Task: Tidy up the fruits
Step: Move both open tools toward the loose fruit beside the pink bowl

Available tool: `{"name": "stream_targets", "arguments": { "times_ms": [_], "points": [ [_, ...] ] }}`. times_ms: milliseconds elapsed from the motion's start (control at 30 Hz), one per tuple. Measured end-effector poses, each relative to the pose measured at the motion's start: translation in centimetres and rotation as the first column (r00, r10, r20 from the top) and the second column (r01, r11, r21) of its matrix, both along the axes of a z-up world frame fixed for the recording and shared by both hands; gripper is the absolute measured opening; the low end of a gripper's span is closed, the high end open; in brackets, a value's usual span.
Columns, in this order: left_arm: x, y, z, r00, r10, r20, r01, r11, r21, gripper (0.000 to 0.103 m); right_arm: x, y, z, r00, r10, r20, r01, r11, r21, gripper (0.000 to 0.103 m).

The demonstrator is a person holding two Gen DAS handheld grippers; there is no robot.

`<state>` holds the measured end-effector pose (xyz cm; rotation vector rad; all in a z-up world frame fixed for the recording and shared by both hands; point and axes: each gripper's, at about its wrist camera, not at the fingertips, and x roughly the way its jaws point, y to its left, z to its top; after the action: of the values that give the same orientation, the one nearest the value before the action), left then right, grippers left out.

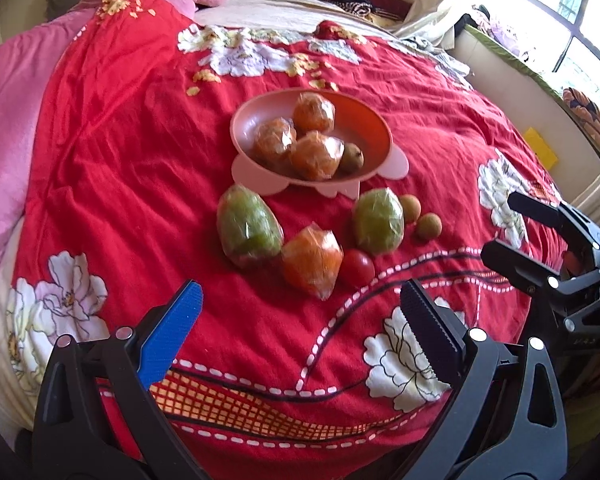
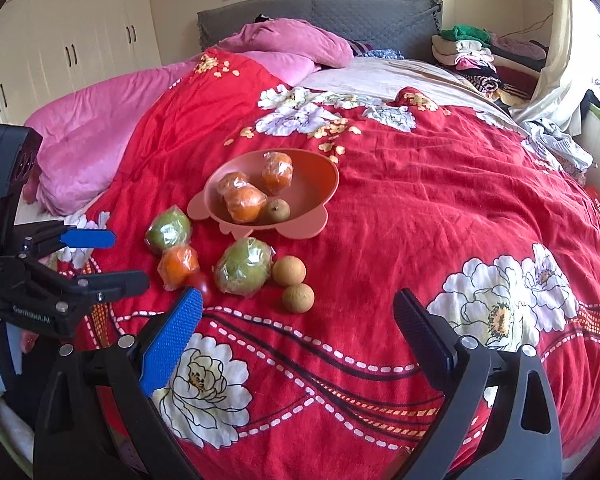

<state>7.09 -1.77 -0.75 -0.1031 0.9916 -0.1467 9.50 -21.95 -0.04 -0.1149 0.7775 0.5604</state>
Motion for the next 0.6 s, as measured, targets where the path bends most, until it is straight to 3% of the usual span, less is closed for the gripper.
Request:
{"name": "stream_targets", "arguments": {
  "times_ms": [133, 333, 567, 600],
  "points": [
    [-0.2, -0.4, -1.0, 1.0, -0.011, -0.015, 0.011, 1.0, 0.026, 0.093, 0.1, 0.1, -0.5, 1.0, 0.0, -0.01, 0.0, 1.0, -0.012, 0.096],
    [0.0, -0.5, -2.4, 0.999, -0.033, -0.041, 0.034, 0.999, 0.007, 0.069, 0.4, 0.3, -1.5, 1.0, 0.004, -0.029, -0.005, 1.0, -0.03, 0.096],
    [0.8, 0.2, -2.6, 0.999, -0.031, -0.04, 0.029, 0.999, -0.032, 0.055, 0.9, 0.3, -2.6, 0.999, 0.005, -0.05, -0.007, 1.0, -0.031, 0.094],
    [0.9, 0.2, -2.7, 0.999, -0.031, -0.041, 0.029, 0.999, -0.036, 0.054, 0.9, 0.4, -2.7, 0.999, 0.008, -0.053, -0.009, 1.0, -0.03, 0.088]
  ]
}}
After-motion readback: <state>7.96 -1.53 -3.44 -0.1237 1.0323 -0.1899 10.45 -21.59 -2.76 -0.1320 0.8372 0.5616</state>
